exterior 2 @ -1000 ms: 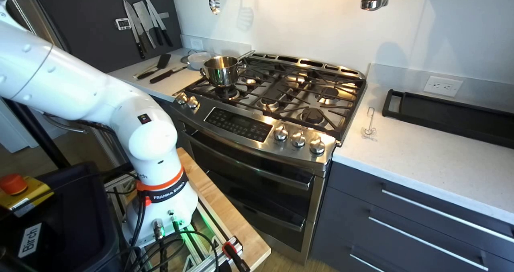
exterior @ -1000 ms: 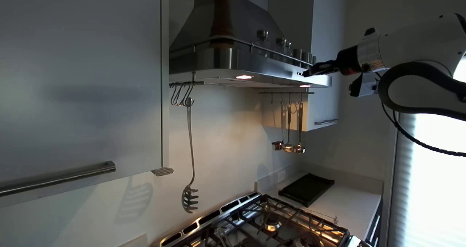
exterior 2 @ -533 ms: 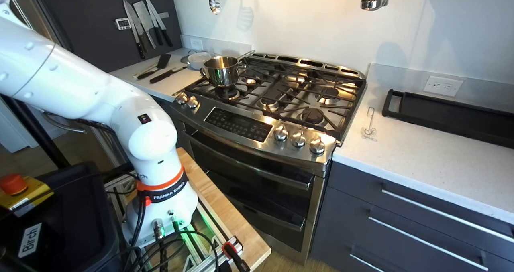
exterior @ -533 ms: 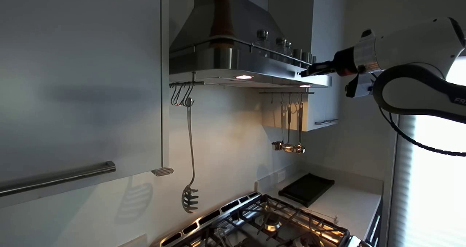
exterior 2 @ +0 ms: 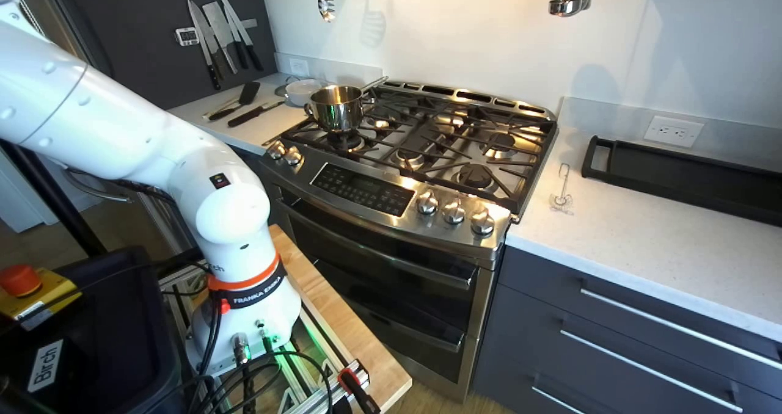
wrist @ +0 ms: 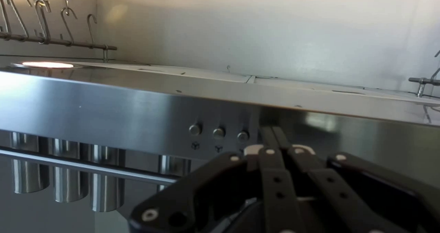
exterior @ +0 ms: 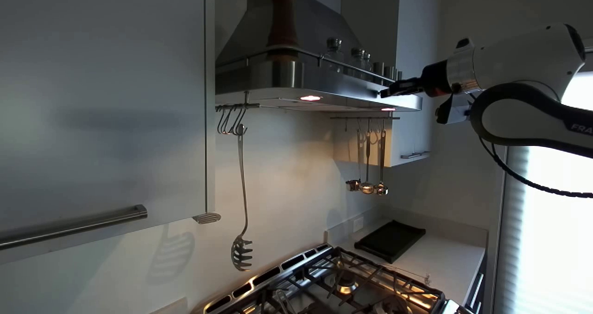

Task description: Press the far left button on the under the counter lights rack to turn of the under the counter lights

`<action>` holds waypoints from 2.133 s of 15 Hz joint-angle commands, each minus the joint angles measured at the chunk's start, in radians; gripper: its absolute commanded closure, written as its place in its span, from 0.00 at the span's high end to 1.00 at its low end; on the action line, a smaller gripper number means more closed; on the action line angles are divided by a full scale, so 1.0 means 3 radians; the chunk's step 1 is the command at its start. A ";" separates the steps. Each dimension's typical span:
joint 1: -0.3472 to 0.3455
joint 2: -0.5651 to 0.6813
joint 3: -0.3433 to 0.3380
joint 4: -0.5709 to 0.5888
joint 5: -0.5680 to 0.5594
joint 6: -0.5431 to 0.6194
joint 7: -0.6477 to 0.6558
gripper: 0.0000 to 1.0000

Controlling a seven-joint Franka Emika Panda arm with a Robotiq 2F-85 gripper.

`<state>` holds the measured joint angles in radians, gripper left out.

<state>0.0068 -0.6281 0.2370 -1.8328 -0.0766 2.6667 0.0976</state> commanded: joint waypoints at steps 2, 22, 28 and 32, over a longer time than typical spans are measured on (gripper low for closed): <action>0.0036 0.0063 0.0006 0.0035 -0.0024 0.0067 0.0020 0.00; 0.0058 0.0228 -0.0035 0.0092 -0.0038 0.0178 -0.0070 0.00; 0.0096 0.0245 -0.0082 0.0010 -0.0013 0.0258 -0.0111 0.00; 0.0153 0.0265 -0.0129 -0.0034 0.0033 0.0317 -0.0110 0.00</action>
<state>0.0309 -0.6054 0.2240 -1.8361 -0.0749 2.7115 0.0841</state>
